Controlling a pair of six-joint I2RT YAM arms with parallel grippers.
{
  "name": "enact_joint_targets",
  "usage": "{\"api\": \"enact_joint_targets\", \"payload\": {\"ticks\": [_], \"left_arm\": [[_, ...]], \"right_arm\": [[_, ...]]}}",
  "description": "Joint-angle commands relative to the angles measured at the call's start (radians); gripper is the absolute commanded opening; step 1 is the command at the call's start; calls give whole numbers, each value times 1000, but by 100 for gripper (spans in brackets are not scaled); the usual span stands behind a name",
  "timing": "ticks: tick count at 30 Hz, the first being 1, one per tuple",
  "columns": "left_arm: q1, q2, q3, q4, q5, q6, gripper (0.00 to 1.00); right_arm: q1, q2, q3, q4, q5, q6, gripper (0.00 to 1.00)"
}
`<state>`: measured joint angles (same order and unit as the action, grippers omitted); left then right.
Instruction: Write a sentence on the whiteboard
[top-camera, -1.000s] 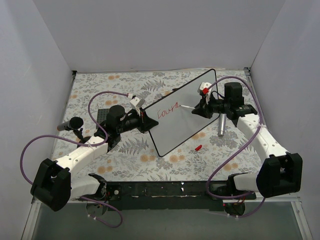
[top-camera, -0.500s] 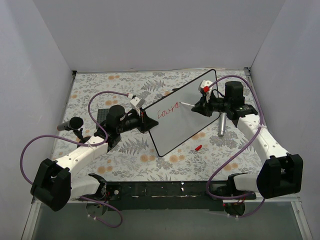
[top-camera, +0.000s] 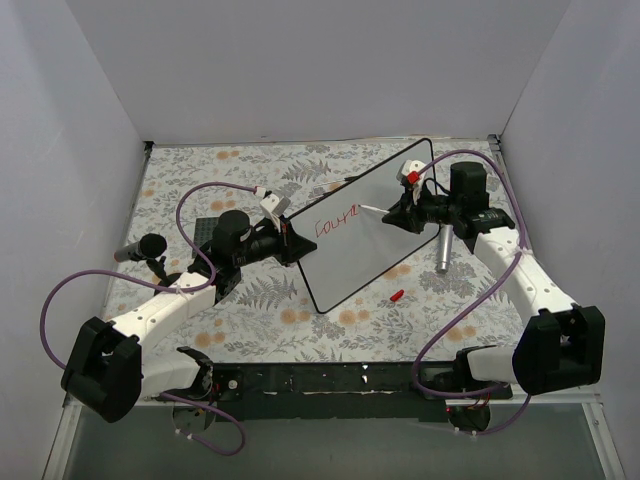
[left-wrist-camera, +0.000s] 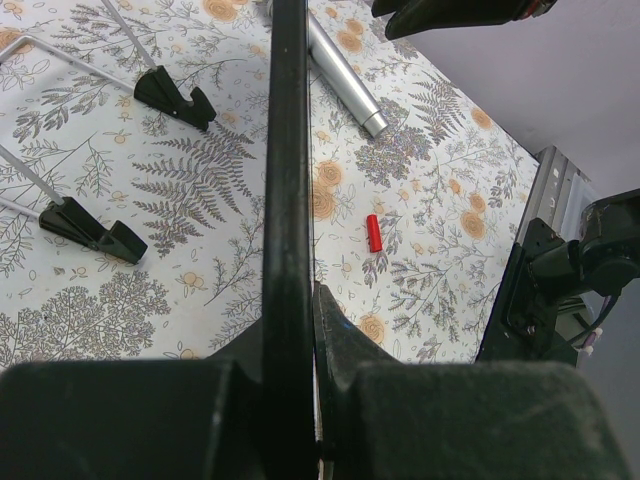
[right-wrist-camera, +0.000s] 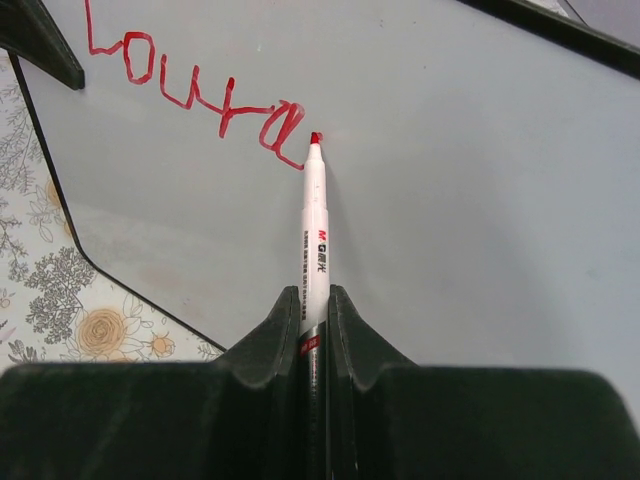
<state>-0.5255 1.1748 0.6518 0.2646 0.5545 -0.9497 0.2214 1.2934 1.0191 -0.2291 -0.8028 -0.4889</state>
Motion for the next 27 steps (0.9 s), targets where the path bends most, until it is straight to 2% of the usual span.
{"api": "enact_joint_targets", "payload": {"ticks": [1,18,27], "left_arm": [[-10,-3,26,-7,48,48,0],[-10,-3,31,-8,47,49,0],[-10,-3,32,-14,45,51,0]], "right_arm": [[-4,10,44,28,-41,-7,1],[-4,23,30,-78,-21,-92,1],[-5,3,29,-23,30,-56,1]]}}
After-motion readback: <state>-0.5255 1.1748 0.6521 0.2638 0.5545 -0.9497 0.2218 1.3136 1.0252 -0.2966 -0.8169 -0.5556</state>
